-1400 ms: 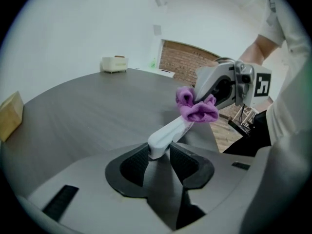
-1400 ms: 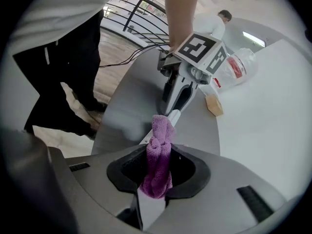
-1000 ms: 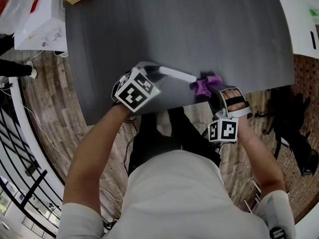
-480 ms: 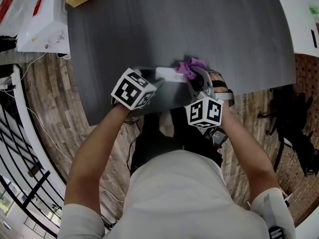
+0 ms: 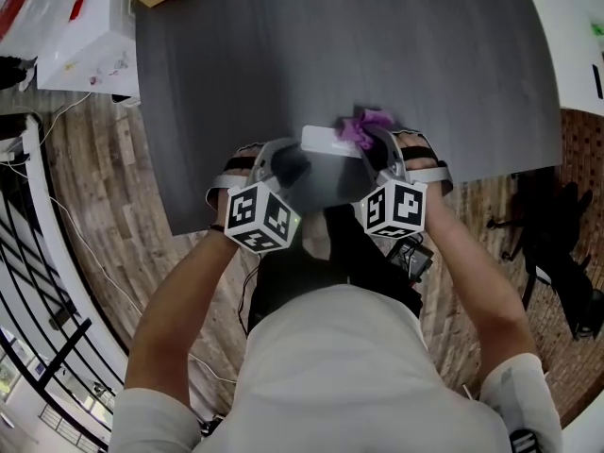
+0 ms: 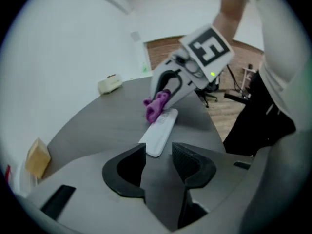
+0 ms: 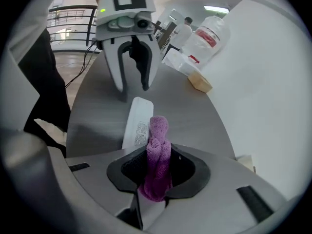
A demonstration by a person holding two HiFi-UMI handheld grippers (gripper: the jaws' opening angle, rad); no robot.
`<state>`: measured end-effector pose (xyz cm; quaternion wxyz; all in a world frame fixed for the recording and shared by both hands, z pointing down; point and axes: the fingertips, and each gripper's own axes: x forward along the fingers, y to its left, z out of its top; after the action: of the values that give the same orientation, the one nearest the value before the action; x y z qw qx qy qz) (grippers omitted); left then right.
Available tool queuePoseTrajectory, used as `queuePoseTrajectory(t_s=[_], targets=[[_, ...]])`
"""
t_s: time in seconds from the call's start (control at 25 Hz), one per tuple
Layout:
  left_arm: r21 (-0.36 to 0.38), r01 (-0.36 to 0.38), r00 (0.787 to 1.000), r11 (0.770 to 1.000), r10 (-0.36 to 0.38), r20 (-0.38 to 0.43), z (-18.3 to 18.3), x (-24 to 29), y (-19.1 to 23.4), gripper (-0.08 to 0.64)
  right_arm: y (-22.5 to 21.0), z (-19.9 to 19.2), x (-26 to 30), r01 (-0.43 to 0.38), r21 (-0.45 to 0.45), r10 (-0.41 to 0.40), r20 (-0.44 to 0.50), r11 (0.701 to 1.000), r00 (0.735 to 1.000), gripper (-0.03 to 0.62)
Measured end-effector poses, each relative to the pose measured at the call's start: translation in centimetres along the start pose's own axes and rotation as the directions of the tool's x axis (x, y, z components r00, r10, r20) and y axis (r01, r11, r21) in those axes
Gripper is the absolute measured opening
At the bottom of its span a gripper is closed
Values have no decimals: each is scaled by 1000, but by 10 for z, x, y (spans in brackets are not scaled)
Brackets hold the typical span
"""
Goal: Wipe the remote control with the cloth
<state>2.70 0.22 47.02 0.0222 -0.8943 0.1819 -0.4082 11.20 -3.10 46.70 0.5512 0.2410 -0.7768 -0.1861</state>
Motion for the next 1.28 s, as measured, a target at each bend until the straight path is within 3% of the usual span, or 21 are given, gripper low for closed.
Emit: queuePoseTrajectory(t_s=[0.12, 0.36, 0.56, 0.72, 0.84, 1.08, 1.28], targets=[[162, 34, 999, 986, -36, 4, 6, 8, -18, 166, -9, 21, -2, -27, -21, 27, 25, 999, 999, 101], [309, 52, 999, 950, -54, -1, 5, 16, -23, 132, 4, 76, 15, -159, -107, 166, 60, 982, 984, 100], [318, 57, 998, 946, -56, -11, 5, 20, -14, 127, 18, 77, 23, -239, -148, 246, 35, 960, 969, 101], [271, 101, 995, 957, -98, -24, 6, 20, -10, 109, 18, 77, 25, -280, -160, 286, 13, 947, 958, 101], [265, 112, 994, 958, -105, -42, 7, 20, -8, 77, 20, 76, 25, -290, -170, 294, 0, 942, 956, 101], [300, 91, 995, 950, -72, -73, 5, 21, -8, 77, 20, 75, 25, -293, -185, 298, 2, 938, 955, 100], [280, 84, 995, 956, -63, -83, 6, 21, -9, 77, 19, 66, 20, -285, -174, 289, -2, 943, 957, 101]])
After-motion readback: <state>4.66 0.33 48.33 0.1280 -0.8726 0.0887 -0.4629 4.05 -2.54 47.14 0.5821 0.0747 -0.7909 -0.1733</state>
